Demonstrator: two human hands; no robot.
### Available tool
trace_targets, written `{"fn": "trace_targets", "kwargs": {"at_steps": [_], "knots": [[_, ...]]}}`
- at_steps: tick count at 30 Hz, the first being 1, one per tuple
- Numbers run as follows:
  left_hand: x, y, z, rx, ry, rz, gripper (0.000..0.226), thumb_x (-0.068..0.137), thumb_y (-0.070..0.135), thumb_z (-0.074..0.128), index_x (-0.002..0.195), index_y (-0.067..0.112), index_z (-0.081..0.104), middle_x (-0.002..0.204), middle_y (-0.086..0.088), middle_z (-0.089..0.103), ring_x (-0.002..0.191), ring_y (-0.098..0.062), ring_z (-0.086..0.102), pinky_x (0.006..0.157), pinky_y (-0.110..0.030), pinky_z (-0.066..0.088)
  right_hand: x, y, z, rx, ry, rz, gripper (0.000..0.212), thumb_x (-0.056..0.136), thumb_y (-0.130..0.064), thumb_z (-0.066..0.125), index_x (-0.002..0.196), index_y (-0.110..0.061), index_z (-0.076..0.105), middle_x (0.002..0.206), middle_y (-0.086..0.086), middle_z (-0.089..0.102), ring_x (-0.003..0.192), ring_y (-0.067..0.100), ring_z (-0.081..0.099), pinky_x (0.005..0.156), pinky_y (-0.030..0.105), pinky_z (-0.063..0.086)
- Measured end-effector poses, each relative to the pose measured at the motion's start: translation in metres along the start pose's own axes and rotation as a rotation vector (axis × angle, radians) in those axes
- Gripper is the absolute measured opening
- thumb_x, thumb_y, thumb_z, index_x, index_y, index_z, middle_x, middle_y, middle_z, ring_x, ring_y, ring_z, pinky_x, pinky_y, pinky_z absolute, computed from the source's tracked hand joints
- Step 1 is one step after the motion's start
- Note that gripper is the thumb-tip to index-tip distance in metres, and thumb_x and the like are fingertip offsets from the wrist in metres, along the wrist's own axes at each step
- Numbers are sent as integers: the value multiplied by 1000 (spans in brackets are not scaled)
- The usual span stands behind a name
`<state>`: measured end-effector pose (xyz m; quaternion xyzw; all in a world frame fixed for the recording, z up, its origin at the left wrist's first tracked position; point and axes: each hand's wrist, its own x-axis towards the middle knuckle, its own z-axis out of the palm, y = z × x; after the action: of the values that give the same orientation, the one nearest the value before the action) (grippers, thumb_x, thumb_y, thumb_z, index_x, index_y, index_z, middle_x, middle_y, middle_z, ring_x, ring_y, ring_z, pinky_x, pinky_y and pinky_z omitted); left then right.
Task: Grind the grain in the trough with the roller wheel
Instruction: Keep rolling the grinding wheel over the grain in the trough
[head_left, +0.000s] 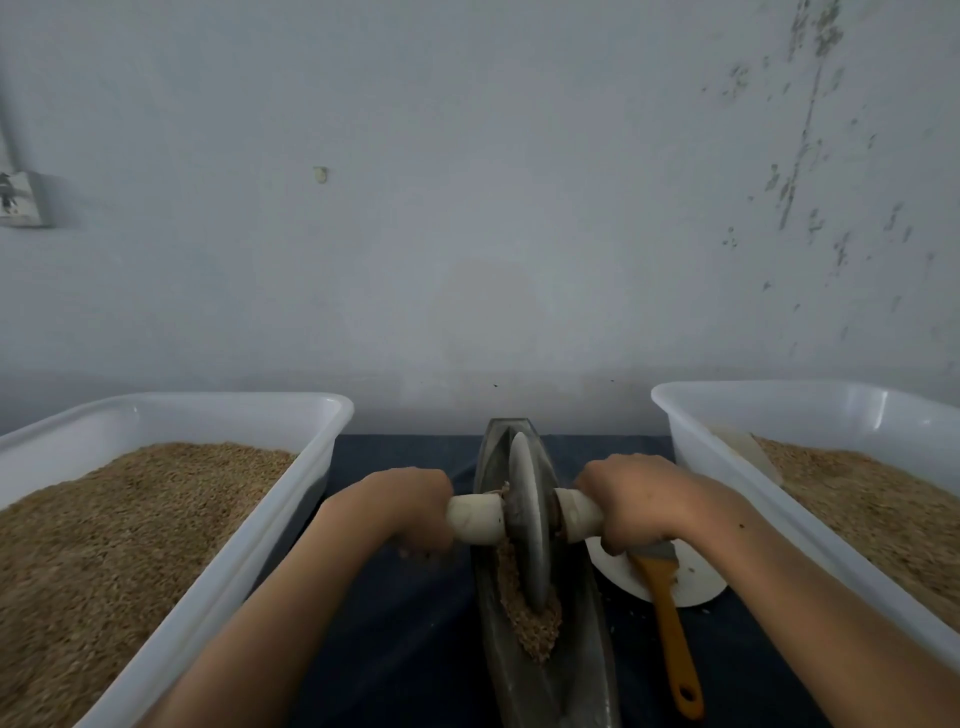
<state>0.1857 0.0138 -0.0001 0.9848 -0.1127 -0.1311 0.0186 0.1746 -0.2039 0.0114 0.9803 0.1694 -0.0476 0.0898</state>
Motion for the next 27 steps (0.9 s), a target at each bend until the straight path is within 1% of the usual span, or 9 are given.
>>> {"fn": "trace_targets", "kwargs": {"at_steps": [3, 7, 11, 14, 16, 18, 22, 24, 27], "knots": [[0, 1, 1, 14, 59, -18, 32, 75, 27, 71, 104, 14, 64, 81, 2, 66, 72, -12, 62, 71, -27, 49, 1, -2, 2, -37, 65, 7, 15, 80, -17, 65, 84, -20, 52, 75, -3, 52, 65, 13, 51, 52, 23, 33], [3, 7, 7, 182, 347, -70, 34, 80, 34, 67, 109, 19, 58, 96, 1, 62, 83, -17, 56, 70, -30, 40, 6, -2, 10, -19, 242, 64, 16, 83, -13, 58, 97, -21, 55, 95, 0, 63, 84, 19, 59, 62, 26, 36], [8, 11, 13, 207, 529, -89, 23, 85, 30, 59, 106, 20, 58, 99, -1, 63, 90, -19, 59, 69, -29, 37, 9, -2, 21, 9, 438, 86, 17, 87, -15, 53, 88, -27, 42, 94, -1, 63, 83, 20, 57, 68, 30, 34], [8, 9, 14, 204, 513, -84, 24, 85, 30, 60, 107, 20, 58, 100, -1, 63, 90, -18, 59, 69, -29, 38, 9, -1, 20, 17, 416, 67, 17, 87, -15, 54, 89, -27, 43, 94, -2, 63, 81, 18, 56, 69, 29, 36], [7, 8, 11, 194, 440, -69, 30, 83, 31, 63, 110, 18, 58, 101, -1, 63, 87, -17, 58, 71, -29, 40, 8, 1, 14, 0, 306, 54, 15, 86, -14, 56, 96, -25, 52, 96, -1, 62, 85, 18, 59, 71, 28, 41], [5, 6, 7, 177, 336, -52, 38, 80, 34, 68, 113, 17, 57, 99, 0, 62, 83, -16, 54, 71, -29, 41, 6, 2, 9, -2, 162, 32, 18, 84, -16, 61, 99, -23, 55, 92, -2, 61, 82, 16, 59, 66, 26, 41], [2, 5, 3, 143, 185, -28, 47, 75, 38, 72, 115, 19, 57, 90, 3, 55, 81, -15, 52, 73, -30, 43, 0, 5, 1, 57, -25, 12, 19, 79, -19, 69, 84, -25, 52, 81, -4, 57, 77, 15, 58, 56, 23, 40], [1, 5, 3, 149, 195, -26, 46, 75, 38, 72, 114, 19, 57, 88, 4, 53, 80, -15, 52, 71, -30, 41, 0, 5, 2, 67, -54, 18, 21, 78, -19, 69, 80, -27, 50, 80, -4, 57, 77, 15, 59, 56, 23, 40], [3, 8, 5, 191, 294, -54, 41, 78, 36, 70, 113, 19, 57, 87, 3, 54, 79, -15, 52, 69, -30, 39, 5, 5, 6, 40, 55, 32, 14, 80, -19, 66, 89, -23, 56, 84, -3, 60, 79, 16, 59, 59, 24, 40]]}}
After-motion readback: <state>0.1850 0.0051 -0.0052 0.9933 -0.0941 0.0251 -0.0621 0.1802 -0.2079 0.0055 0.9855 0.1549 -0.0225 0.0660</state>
